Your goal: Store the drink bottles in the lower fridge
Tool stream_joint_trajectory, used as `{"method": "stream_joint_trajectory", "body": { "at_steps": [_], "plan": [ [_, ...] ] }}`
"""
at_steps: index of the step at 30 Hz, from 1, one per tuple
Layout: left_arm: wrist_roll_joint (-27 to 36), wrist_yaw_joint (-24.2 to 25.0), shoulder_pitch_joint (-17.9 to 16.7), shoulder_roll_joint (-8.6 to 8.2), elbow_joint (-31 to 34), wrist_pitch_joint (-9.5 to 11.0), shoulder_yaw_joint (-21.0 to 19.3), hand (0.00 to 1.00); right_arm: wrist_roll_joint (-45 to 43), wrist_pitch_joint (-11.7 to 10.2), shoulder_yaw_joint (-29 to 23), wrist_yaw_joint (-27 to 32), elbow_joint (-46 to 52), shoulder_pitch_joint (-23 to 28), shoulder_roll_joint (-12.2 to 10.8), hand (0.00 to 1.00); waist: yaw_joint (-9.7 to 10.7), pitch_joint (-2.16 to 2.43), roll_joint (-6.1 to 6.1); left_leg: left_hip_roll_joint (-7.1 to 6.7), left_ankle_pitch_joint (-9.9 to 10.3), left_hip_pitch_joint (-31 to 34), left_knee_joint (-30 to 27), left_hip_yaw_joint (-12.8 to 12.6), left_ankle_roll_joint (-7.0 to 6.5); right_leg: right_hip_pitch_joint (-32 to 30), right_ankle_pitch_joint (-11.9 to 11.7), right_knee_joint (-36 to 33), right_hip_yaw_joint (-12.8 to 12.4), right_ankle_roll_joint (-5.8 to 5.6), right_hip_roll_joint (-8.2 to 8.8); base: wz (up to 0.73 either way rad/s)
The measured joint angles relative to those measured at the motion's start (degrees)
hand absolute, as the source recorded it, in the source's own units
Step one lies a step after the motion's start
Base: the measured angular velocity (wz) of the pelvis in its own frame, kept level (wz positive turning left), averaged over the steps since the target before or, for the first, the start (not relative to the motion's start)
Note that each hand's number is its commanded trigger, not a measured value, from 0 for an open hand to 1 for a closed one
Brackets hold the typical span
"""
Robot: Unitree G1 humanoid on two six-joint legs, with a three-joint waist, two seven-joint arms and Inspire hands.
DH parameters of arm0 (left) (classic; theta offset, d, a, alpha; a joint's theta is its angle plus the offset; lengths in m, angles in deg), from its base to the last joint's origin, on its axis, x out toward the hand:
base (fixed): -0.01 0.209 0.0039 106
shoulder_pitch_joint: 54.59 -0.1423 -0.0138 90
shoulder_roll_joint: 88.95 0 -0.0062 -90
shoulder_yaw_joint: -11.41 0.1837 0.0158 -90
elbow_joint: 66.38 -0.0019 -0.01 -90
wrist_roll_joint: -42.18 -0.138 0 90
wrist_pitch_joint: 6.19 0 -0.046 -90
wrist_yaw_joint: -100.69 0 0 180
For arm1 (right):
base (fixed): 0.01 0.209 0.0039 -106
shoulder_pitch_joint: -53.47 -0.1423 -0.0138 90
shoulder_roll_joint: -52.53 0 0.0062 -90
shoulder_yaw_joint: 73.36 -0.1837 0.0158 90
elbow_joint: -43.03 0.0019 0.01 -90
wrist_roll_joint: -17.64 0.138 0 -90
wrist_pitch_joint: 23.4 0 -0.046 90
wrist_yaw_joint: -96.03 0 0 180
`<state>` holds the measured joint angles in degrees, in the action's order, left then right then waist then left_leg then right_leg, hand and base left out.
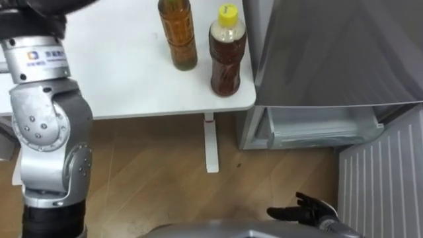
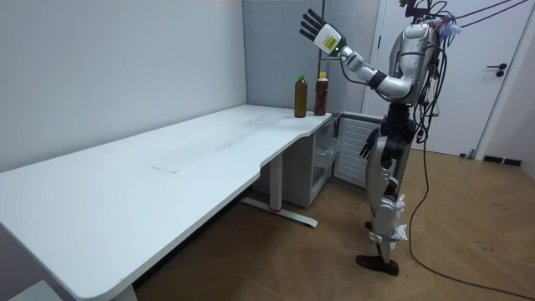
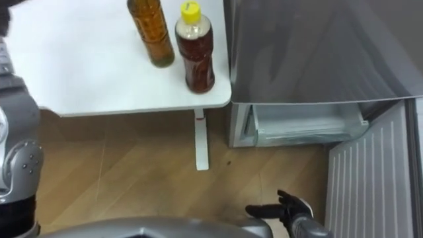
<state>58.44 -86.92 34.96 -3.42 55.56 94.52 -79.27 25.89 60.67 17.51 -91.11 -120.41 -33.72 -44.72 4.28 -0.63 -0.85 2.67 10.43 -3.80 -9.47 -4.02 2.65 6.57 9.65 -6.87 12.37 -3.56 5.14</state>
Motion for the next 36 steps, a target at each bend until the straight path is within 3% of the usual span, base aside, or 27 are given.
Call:
{"method": "stream_joint_trajectory", "body": {
  "at_steps": [5,10,23,30,36],
  "plan": [
    [2.26,6.14,0.61,-0.46,1.39,-0.56,0.80,0.00,0.00,-0.36,0.01,-0.05,-0.22,0.01,0.05,0.00,0.15,0.26,-0.01,0.05,0.00,-0.13,0.00,-0.76,0.00,-0.25,-0.02,-0.18,-0.88,0.02,0.00,-0.08],
    [2.25,10.87,0.88,-1.43,1.39,-3.10,1.08,0.00,-0.01,-0.29,0.03,-0.06,-0.20,0.06,0.08,0.00,0.16,0.39,-0.04,0.18,0.00,-0.87,0.04,-1.74,0.00,-0.22,-0.02,-0.83,-1.42,0.02,0.00,-0.08],
    [2.20,16.65,0.88,-1.94,1.38,-5.00,1.71,0.00,-0.01,-0.21,-1.23,-1.83,-0.23,0.54,0.54,0.00,0.39,0.85,-0.85,0.28,0.03,-0.90,0.03,-2.06,-0.06,-0.13,-0.03,-1.22,-1.19,0.05,-0.03,0.02],
    [2.20,20.71,0.85,-2.14,0.62,-6.74,4.03,0.00,0.03,-0.05,-2.16,-2.42,-0.37,0.24,0.70,0.00,0.53,0.40,-1.02,0.46,0.10,-1.24,-0.01,-2.06,-0.16,-0.26,-0.03,-1.67,-1.27,0.07,-0.17,0.00],
    [2.20,24.63,0.73,-2.11,0.62,-8.69,5.48,0.00,0.02,1.12,-2.14,-2.33,-0.97,-0.77,0.68,0.00,0.46,0.03,-0.45,0.46,0.09,-1.41,-0.04,-2.13,-0.15,-0.33,0.02,-1.52,-1.41,0.13,-0.18,-0.01]
  ]
}}
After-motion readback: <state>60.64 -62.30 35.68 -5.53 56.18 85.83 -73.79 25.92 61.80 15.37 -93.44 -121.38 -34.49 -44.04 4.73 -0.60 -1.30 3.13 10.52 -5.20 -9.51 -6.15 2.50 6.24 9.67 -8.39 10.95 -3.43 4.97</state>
